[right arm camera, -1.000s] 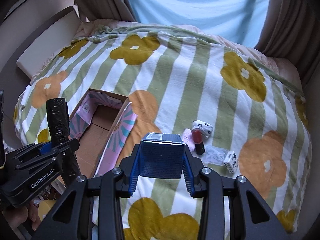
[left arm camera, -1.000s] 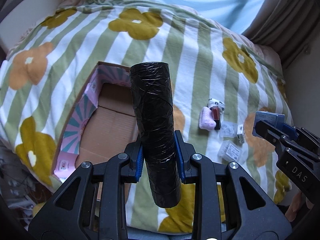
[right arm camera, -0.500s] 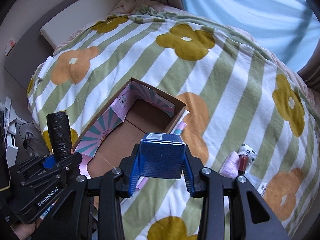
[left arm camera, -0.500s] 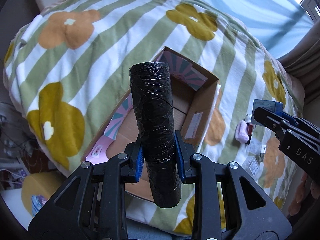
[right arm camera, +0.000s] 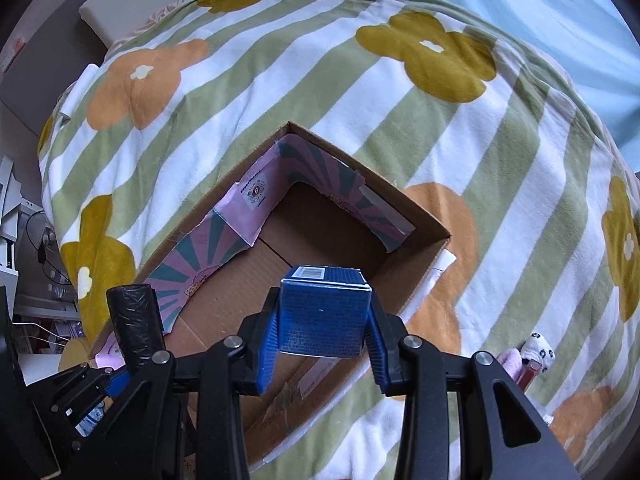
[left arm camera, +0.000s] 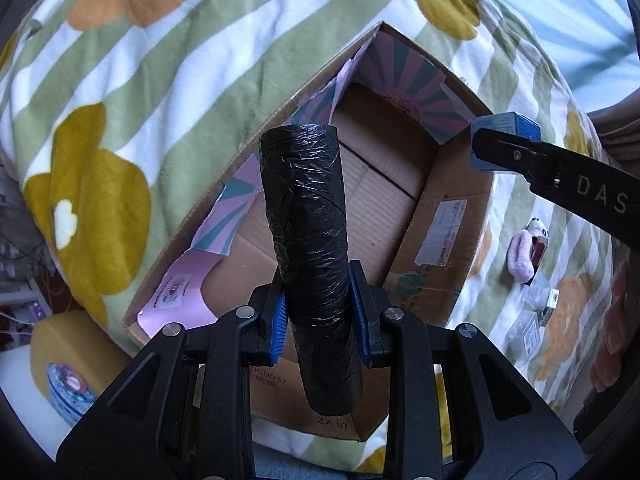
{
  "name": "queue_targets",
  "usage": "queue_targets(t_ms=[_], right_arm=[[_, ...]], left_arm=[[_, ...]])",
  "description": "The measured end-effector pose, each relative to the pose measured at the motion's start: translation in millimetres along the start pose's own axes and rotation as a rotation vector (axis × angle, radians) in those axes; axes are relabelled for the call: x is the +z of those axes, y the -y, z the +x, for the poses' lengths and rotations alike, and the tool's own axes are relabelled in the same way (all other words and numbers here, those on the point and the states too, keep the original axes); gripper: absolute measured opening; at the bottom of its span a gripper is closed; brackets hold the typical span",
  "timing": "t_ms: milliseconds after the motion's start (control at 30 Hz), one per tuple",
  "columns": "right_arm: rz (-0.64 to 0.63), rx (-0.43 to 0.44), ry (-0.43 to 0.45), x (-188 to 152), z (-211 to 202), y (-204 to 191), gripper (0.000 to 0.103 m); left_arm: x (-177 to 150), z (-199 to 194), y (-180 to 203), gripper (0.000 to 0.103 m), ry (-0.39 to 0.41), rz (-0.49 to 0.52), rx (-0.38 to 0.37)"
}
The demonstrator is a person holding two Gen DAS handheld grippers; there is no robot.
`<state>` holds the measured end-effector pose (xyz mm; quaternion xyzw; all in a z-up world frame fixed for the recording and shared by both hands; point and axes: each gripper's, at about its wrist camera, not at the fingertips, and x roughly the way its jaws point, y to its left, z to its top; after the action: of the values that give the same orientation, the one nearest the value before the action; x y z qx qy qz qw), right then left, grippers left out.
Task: Organize objects
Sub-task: 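Carry the blue cube box and black tube into the cardboard box with both tools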
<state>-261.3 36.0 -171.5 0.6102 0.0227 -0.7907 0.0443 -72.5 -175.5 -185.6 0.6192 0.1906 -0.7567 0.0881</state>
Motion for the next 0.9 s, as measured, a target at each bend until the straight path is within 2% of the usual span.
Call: queue_targets(t_ms=[467,700,833,900], right_arm=[[-0.147,0.073,-0.081,18.8,79.5,-11.6,0.035],[-0.155,0.078,-0.113,19.4,92.8,-6.3,0.035],[-0.183,0.090,-0.099,20.1,92.5,-5.1,0.035],[-0.199,0.092,-0.073,20.8,88.8,-5.4,0.042]], left_arm=[[4.4,71.3,-3.2,0.024,-0.098,0.001,0.010],[2.0,91.4,3.4,0.024,-0.131,0.032,0.021],[2.3,92.5,5.6,0.024,-0.130,0.035,0.014],[3.7,89.9,9.8,0.025,-0.110,0.058,0.025]])
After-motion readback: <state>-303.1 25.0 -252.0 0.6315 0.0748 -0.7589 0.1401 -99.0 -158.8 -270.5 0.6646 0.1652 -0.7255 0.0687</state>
